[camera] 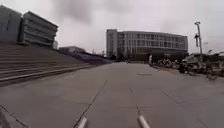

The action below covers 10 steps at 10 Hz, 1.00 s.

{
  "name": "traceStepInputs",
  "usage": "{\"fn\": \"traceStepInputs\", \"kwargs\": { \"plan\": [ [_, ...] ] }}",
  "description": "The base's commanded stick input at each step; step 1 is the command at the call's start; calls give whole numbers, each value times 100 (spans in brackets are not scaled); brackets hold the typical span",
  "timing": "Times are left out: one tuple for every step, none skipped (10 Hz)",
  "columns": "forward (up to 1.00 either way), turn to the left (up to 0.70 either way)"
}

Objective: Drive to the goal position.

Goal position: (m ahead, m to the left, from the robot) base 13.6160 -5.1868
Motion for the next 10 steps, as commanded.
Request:
{"fn": "traceStepInputs", "kwargs": {
  "plan": [
    [100, -2],
    [100, -2],
    [100, -2],
    [100, -2],
    [100, -2],
    [100, -2],
    [100, -2],
    [100, -2],
    [100, -2],
    [100, -2]
  ]
}}
